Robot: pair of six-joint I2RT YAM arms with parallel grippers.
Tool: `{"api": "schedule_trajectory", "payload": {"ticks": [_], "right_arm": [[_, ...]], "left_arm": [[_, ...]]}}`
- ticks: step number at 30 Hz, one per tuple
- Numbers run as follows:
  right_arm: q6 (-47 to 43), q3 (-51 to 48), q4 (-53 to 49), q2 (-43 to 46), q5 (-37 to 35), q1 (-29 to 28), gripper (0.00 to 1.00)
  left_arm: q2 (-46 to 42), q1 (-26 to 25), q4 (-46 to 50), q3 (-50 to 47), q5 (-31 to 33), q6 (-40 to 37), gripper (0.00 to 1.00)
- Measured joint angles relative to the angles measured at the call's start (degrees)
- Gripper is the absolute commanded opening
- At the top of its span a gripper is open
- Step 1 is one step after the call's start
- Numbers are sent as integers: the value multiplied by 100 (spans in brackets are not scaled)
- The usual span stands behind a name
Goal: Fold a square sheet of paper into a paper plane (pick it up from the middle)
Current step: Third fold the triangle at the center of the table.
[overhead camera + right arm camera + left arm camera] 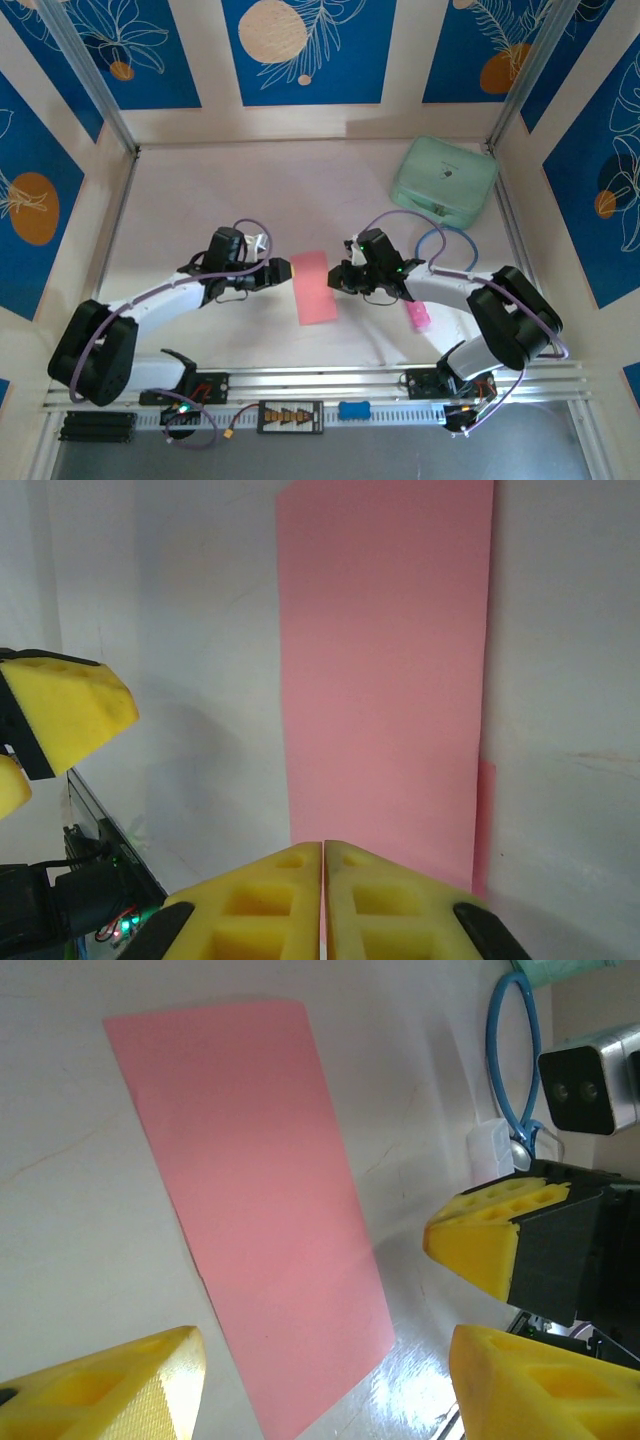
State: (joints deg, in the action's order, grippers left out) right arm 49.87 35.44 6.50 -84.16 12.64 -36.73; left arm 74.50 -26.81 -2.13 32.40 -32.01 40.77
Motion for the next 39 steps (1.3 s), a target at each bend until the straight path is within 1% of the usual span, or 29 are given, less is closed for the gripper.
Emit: {"api": "schedule_trajectory", "payload": {"ticks": [4,10,16,22,29,36,39], "right_arm": [[15,0,72,-129,87,0,6],[24,2,240,-562,199,-7,6],[122,7,323,-1082,256,-28,5],[350,-133,673,-1104,249,-37,5],[577,-319,1082,-1104,262,-42,5],[621,-332,1113,-1104,256,-44,5],[621,-332,1113,-1102,254,-46,5]], "left_arm": [[214,-13,-282,-2,-107,136,64],[485,-87,-474,-2,-184,221,62],[756,-157,-474,0,-205,225,63],[997,-350,-297,44,-87,136,63],[1276,-415,-258,153,0,131,50],[1488,-461,-256,203,55,232,49],[1519,-459,-262,205,55,247,44]]}}
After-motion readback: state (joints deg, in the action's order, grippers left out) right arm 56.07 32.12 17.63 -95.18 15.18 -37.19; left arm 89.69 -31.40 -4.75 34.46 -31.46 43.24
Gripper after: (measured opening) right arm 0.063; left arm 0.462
